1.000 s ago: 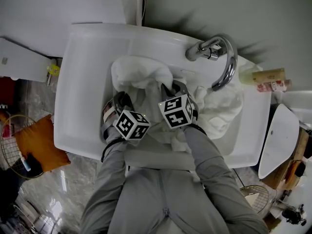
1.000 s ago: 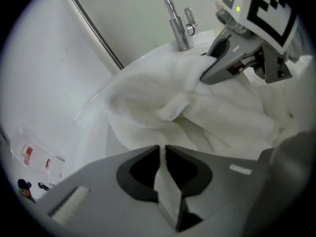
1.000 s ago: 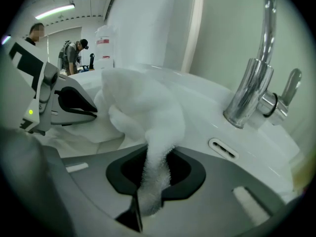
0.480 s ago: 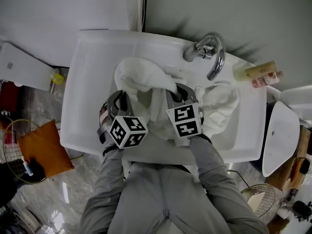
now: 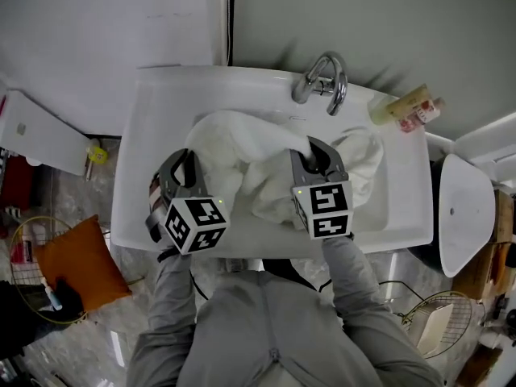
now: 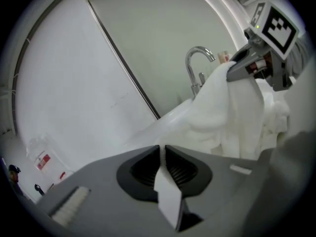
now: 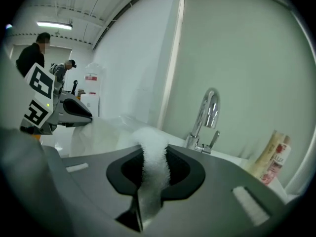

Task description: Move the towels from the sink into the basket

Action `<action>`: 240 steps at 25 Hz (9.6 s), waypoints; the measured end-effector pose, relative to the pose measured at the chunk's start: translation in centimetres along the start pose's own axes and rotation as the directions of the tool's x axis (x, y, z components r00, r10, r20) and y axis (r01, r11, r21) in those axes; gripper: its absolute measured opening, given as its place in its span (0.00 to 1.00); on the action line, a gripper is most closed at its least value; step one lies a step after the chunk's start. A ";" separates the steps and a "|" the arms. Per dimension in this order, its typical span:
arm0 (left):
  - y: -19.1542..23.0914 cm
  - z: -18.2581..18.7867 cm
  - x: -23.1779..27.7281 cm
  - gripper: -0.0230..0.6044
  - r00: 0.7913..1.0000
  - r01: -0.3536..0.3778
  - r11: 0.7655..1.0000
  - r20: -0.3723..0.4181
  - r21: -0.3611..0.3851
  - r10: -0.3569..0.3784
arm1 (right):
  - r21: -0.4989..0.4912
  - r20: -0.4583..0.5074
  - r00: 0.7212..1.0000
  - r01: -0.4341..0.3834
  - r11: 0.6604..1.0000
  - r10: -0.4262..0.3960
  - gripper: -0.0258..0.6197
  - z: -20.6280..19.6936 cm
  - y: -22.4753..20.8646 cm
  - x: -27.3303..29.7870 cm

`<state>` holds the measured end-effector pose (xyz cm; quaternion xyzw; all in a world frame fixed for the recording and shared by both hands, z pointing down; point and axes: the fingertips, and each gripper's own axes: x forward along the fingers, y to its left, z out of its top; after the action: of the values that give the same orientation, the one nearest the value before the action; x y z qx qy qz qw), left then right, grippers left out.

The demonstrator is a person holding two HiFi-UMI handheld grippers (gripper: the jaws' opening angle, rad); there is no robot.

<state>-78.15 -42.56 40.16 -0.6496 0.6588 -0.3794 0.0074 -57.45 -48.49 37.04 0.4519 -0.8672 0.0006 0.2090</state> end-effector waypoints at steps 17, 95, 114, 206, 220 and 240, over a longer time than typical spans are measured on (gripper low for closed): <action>3.3 8.1 -6.5 0.19 0.944 -0.027 0.988 0.328 0.149 -0.023 | 0.045 0.189 0.904 0.382 0.923 -0.383 0.12 6.6 -5.1 -16.5; -105.2 44.3 -71.6 0.19 -0.370 0.359 0.092 0.232 0.929 -0.900 | 0.056 -0.398 -0.323 0.926 -0.374 -0.859 0.12 -42.6 -31.3 -117.2; -129.6 34.4 -71.5 0.19 -0.145 0.459 -0.078 -0.012 0.885 -0.989 | 0.310 -0.610 0.003 0.921 -0.235 -0.792 0.12 -68.3 -40.8 -120.5; -82.1 35.9 -42.6 0.37 0.553 0.589 0.750 0.526 0.302 -0.646 | 0.544 -0.174 0.580 0.730 0.413 -0.796 0.26 -46.3 -44.4 -90.6; -53.7 23.4 -32.7 0.37 0.832 0.315 0.949 0.484 -0.007 -0.272 | 0.440 0.093 0.865 0.409 0.800 -0.493 0.26 -29.9 -35.0 -63.5; -37.1 15.3 -22.7 0.37 0.968 -0.112 0.960 0.191 -0.255 0.164 | 0.158 0.232 0.960 -0.194 0.968 0.155 0.26 -17.3 -26.8 -34.0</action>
<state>-35.43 -25.60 37.22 -0.6342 0.7396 -0.2240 0.0241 -13.04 -34.40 35.44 0.3878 -0.9178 0.0477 0.0703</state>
